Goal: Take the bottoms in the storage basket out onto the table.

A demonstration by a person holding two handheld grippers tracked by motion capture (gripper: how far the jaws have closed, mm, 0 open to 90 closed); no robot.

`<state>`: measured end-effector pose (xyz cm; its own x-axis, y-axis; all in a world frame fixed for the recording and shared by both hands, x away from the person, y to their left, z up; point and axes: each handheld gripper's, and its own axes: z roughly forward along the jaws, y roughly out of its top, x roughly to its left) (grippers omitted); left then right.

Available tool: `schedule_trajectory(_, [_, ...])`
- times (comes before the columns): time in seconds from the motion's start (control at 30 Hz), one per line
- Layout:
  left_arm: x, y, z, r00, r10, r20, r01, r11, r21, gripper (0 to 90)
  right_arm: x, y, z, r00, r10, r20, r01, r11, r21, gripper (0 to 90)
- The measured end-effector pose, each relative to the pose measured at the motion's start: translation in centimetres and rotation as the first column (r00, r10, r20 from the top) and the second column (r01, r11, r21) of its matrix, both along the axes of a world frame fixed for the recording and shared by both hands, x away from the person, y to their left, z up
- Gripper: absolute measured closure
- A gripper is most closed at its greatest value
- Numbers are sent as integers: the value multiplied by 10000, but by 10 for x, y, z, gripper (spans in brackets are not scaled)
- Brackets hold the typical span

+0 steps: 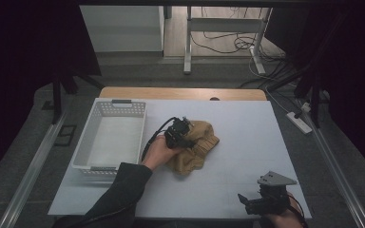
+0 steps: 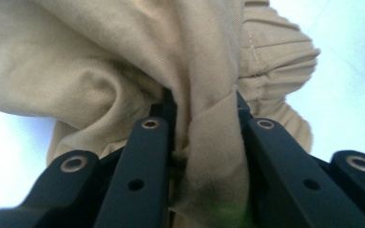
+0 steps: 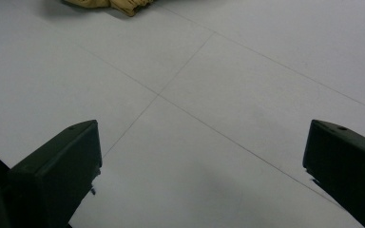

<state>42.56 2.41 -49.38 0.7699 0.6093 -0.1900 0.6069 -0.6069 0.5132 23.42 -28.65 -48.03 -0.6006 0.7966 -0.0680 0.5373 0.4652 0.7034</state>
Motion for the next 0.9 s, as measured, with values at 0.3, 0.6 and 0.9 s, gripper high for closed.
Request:
schedule_trajectory(0.3, [-3,-4,-16,9977,86,674,-109,9993,344,759,0,1,0,10000,52,-13,-52,10000,-29,6])
schedule_trajectory(0.6, [-8,-9,-20,9891,-52,1469,-62,9970,772,744,0,2,-1,10000,81,-19,-82,9999,-132,6])
schedule_trajectory(0.9, [-3,-6,-21,9944,190,1036,-216,9995,238,682,0,1,-1,10000,78,-22,-78,9999,-114,6])
